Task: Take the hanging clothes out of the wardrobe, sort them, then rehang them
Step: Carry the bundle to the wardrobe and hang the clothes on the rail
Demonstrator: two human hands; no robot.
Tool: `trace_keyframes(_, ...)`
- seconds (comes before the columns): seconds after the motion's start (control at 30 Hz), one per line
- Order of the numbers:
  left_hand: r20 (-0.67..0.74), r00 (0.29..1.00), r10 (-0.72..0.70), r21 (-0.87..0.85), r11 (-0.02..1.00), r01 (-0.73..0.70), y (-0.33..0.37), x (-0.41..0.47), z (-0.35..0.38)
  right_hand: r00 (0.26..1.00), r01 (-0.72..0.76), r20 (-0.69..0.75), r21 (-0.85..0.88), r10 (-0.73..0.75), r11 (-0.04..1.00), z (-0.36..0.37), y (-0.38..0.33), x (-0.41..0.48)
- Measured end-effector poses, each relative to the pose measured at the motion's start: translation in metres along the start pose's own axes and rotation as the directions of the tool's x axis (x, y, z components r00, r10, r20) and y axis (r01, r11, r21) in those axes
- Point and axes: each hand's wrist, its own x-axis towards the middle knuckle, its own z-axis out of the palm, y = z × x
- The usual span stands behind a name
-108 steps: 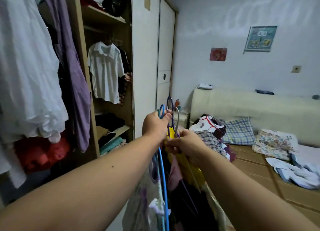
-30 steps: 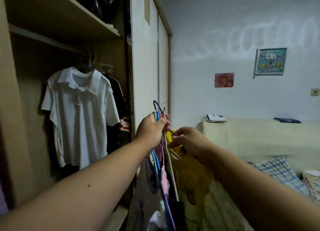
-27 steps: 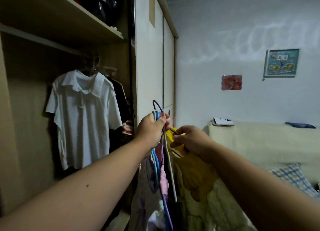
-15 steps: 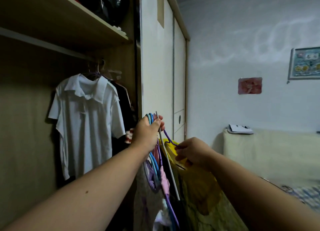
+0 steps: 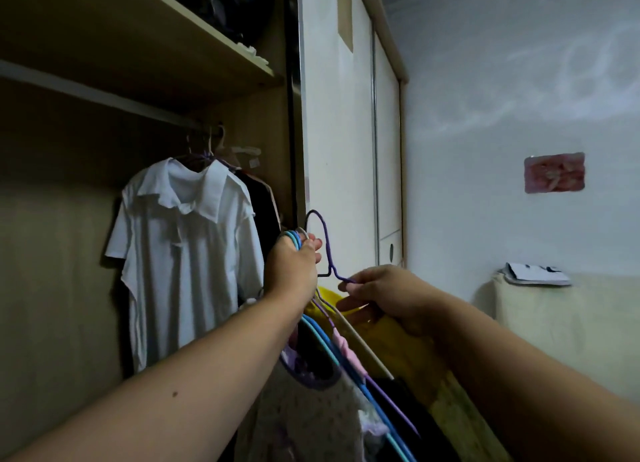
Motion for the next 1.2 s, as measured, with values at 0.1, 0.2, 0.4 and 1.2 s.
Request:
trace_keyframes(0.1,-0.070,0.996,0.053,0.144,0.989,-0.042,-0.003,0.018,-0.005,0.997,0.040,0.071,-0.022,-0.038,0.999,0.010,-0.007,0.020)
trace_keyframes(0.2,-0.102,0.992,0.079,0.112,0.991,-0.067,0.005,0.032,-0.011,0.980,0.080,0.172,0.103,-0.098,0.991,0.017,-0.011,0.043)
trace_keyframes(0.4,-0.224,0.954,0.198,0.261,0.956,-0.137,0.030,0.055,-0.027,0.892,0.171,0.380,0.220,-0.245,0.960,0.036,-0.027,0.080)
trace_keyframes(1.2,-0.149,0.940,0.308,0.551,0.815,-0.180,0.097,0.247,-0.111,0.774,0.193,0.438,0.525,-0.457,0.829,0.114,-0.168,0.230)
